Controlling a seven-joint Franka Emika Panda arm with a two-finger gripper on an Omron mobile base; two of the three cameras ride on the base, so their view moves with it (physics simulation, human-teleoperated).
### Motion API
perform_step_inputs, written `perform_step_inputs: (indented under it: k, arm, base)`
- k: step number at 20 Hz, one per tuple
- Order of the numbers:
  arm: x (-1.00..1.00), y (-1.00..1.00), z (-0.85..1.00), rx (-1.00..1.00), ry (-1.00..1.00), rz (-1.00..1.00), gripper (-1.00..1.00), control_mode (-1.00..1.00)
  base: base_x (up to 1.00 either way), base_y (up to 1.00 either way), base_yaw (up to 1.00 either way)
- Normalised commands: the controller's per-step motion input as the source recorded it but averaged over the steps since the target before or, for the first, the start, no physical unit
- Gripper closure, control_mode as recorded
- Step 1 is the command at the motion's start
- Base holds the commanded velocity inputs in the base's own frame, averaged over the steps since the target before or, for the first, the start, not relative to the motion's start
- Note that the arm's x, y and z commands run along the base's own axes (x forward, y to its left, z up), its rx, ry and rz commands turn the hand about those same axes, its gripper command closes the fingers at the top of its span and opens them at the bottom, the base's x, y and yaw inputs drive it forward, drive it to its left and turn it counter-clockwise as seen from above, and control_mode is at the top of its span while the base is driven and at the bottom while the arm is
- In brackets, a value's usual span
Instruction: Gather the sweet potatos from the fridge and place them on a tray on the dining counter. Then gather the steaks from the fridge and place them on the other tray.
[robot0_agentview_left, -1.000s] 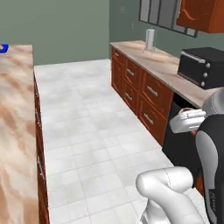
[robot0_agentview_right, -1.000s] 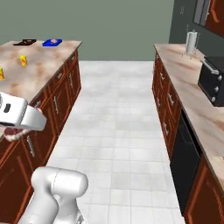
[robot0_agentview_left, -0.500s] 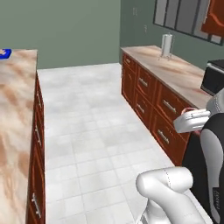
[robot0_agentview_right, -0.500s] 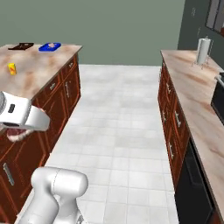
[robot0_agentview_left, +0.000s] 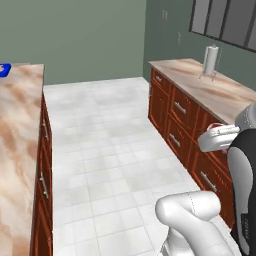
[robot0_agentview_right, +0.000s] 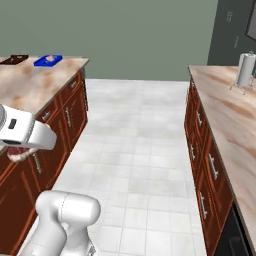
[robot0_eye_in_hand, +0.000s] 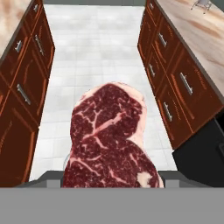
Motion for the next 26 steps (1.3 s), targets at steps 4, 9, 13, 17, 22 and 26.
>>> perform_step_inputs:
  k: [4, 9, 13, 17, 22, 26]
  arm:
    - [0.0, 0.0, 0.0, 0.0, 0.0, 0.0, 1.0, 1.0]
    - [0.0, 0.0, 0.0, 0.0, 0.0, 0.0, 1.0, 1.0]
    - [0.0, 0.0, 0.0, 0.0, 0.0, 0.0, 1.0, 1.0]
    - [0.0, 0.0, 0.0, 0.0, 0.0, 0.0, 1.0, 1.0]
    - [0.0, 0.0, 0.0, 0.0, 0.0, 0.0, 1.0, 1.0]
    - [0.0, 0.0, 0.0, 0.0, 0.0, 0.0, 1.0, 1.0]
  base:
    - [1.0, 0.28, 0.06]
    - [1.0, 0.28, 0.08]
    - [1.0, 0.15, 0.09]
    - [1.0, 0.02, 0.09]
    - [1.0, 0.0, 0.11]
    - [1.0, 0.0, 0.14]
